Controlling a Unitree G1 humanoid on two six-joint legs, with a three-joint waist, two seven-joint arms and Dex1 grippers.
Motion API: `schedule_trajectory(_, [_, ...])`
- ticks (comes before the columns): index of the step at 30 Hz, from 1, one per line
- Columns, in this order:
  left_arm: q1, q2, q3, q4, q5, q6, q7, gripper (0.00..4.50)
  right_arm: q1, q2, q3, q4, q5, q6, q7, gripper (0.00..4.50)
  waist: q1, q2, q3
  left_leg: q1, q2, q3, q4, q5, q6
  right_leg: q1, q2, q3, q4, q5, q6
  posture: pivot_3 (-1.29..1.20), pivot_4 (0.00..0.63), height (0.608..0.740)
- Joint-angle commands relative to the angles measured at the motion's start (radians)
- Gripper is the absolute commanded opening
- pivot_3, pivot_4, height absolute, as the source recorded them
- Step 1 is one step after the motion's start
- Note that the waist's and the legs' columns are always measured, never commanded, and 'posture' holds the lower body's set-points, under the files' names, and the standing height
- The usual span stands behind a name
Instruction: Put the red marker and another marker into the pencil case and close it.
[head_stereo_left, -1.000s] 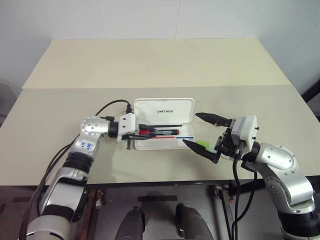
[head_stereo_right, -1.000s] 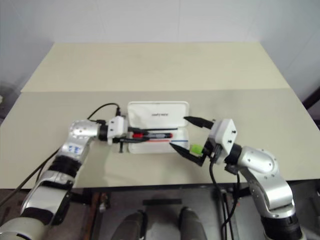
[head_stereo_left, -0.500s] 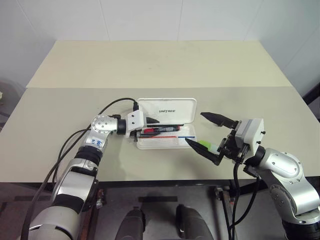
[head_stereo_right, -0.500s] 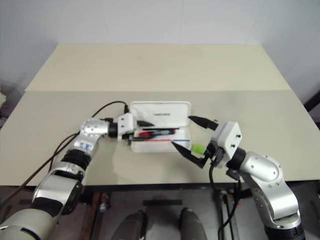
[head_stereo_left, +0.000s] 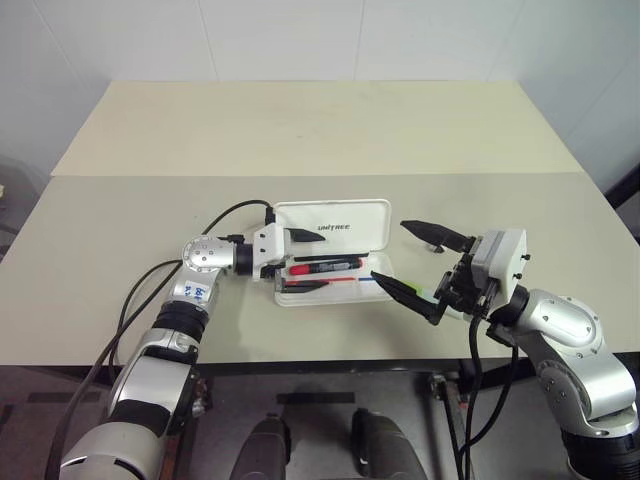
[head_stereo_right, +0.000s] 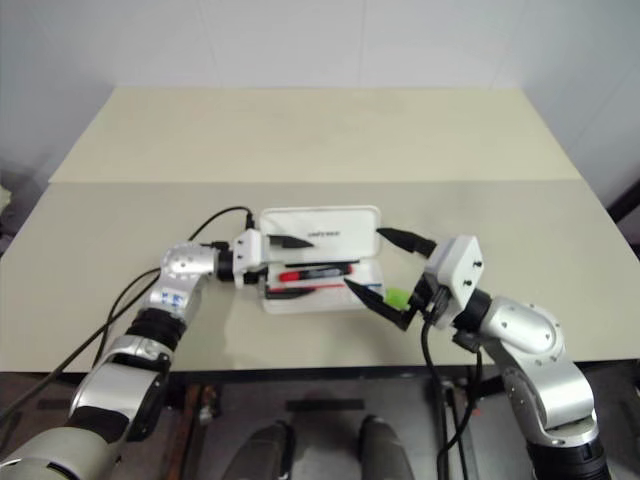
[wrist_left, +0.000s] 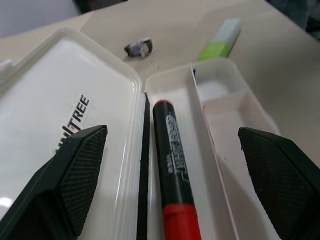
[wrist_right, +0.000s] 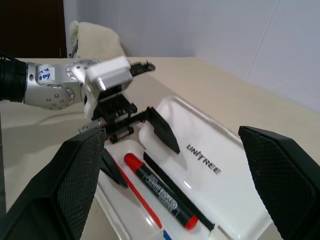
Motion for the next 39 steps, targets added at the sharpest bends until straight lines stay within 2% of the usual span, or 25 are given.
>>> schedule_trajectory(1, [0.009,0.006,0.022,-0.06,-0.043,-0.007,-0.032,4.47,-0.013,-0.026,-0.06,0.015,0.054,0.02,0.024,4.5,0.0,0.0,0.0,0.0,0.0,0.0,0.0,0.0,0.0,0.0,0.0,0.0,0.0,0.0,0.0,0.0,0.15,0.74])
schedule_trajectory(5, [0.034,0.011,0.032,-0.133,-0.089,0.013,-0.071,4.47,0.004,-0.069,-0.091,0.046,0.087,0.069,0.057,4.5,-0.001,0.0,0.0,0.0,0.0,0.0,-0.001,0.0,0.0,0.0,0.0,0.0,0.0,0.0,0.0,0.0,0.15,0.74])
schedule_trajectory(9, [0.079,0.037,0.038,-0.265,-0.153,0.107,-0.111,4.47,0.046,-0.158,-0.127,0.1,0.096,0.106,0.13,4.5,0.0,0.0,0.0,0.0,0.0,0.0,-0.001,0.0,0.0,0.0,0.0,0.0,0.0,0.0,0.0,0.0,0.15,0.74])
schedule_trajectory(12, [0.138,0.107,0.041,-0.397,-0.205,0.248,-0.147,4.47,0.073,-0.224,-0.124,0.176,0.052,0.077,0.213,4.5,-0.004,0.0,0.0,0.0,0.0,0.001,0.0,0.0,0.0,0.0,0.0,0.001,0.0,0.0,0.0,0.0,0.15,0.74])
schedule_trajectory(15, [0.188,0.18,0.056,-0.467,-0.218,0.312,-0.171,4.47,0.073,-0.256,-0.112,0.25,0.021,0.05,0.27,4.5,-0.007,0.0,0.0,0.001,0.001,0.001,-0.001,0.0,0.0,0.0,0.0,0.001,0.001,-0.001,-0.001,0.0,0.15,0.74])
schedule_trajectory(20, [0.289,0.315,0.127,-0.573,-0.249,0.394,-0.184,4.47,0.064,-0.274,-0.067,0.41,-0.061,-0.034,0.37,4.5,-0.007,0.0,0.0,0.002,0.001,0.002,-0.001,0.0,0.0,0.0,0.001,0.001,0.001,-0.001,-0.002,0.0,0.15,0.74])
schedule_trajectory(25, [0.346,0.421,0.159,-0.581,-0.242,0.434,-0.216,4.47,0.006,-0.244,-0.034,0.566,-0.118,-0.112,0.412,4.5,-0.004,0.001,0.0,0.002,0.001,0.002,0.0,0.0,0.0,0.0,0.0,0.001,0.001,-0.001,-0.002,0.0,0.15,0.74])
schedule_trajectory(30, [0.364,0.454,0.183,-0.576,-0.248,0.444,-0.216,4.47,-0.069,-0.209,0.009,0.727,-0.171,-0.192,0.449,4.5,-0.003,0.001,0.001,0.002,0.001,0.002,-0.001,0.0,0.0,0.0,0.0,0.001,0.001,-0.001,-0.003,0.0,0.15,0.74])
schedule_trajectory(33, [0.363,0.452,0.187,-0.591,-0.255,0.457,-0.209,4.5,-0.1,-0.192,0.029,0.783,-0.185,-0.224,0.485,3.85,-0.004,0.001,0.001,0.002,0.001,0.002,-0.001,0.0,0.0,0.0,0.0,0.001,0.001,-0.001,-0.003,0.0,0.15,0.74])
schedule_trajectory(39, [0.359,0.452,0.189,-0.602,-0.256,0.468,-0.204,4.5,-0.115,-0.167,0.045,0.818,-0.194,-0.267,0.506,1.69,-0.005,0.001,0.001,0.002,0.001,0.002,-0.001,0.0,0.0,-0.001,0.0,0.001,0.002,-0.001,-0.002,0.0,0.15,0.74])
